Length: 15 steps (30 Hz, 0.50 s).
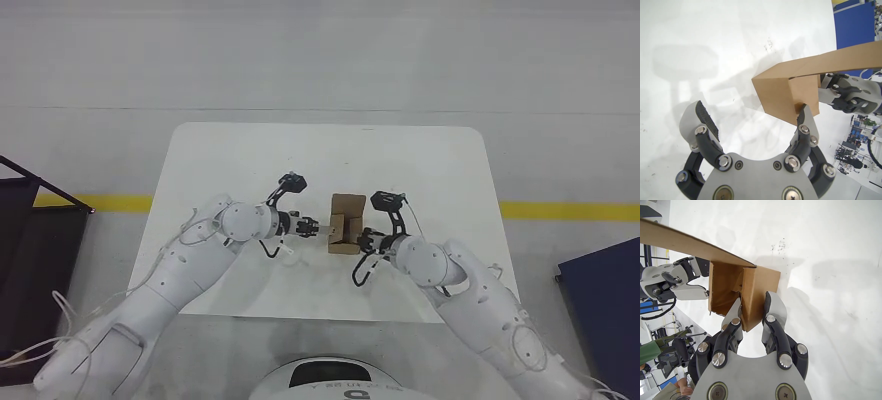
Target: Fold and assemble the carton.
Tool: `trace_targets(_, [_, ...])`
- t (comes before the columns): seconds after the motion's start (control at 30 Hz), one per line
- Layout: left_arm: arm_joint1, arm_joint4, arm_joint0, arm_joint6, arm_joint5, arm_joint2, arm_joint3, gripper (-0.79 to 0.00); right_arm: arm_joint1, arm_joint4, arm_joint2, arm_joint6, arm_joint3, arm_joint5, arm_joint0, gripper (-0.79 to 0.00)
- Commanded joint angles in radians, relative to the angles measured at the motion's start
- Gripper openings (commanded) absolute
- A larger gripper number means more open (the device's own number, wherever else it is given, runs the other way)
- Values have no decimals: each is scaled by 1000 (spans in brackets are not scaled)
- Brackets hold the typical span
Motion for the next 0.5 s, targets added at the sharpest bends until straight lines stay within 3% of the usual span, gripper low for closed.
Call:
trace_targets(0.0, [-2, 10, -2, 5, 2, 3, 1, 0, -2, -15, -9, 8, -1, 15, 8, -634])
trace_targets(0.13, [-5, 30, -4, 17, 4, 7, -4, 0, -6, -39, -23, 20, -8, 44, 17, -779])
trace_targets(0.47, [-13, 128, -8, 48, 33, 25, -29, 0, -10, -133, -51, 60, -49, 131, 23, -785])
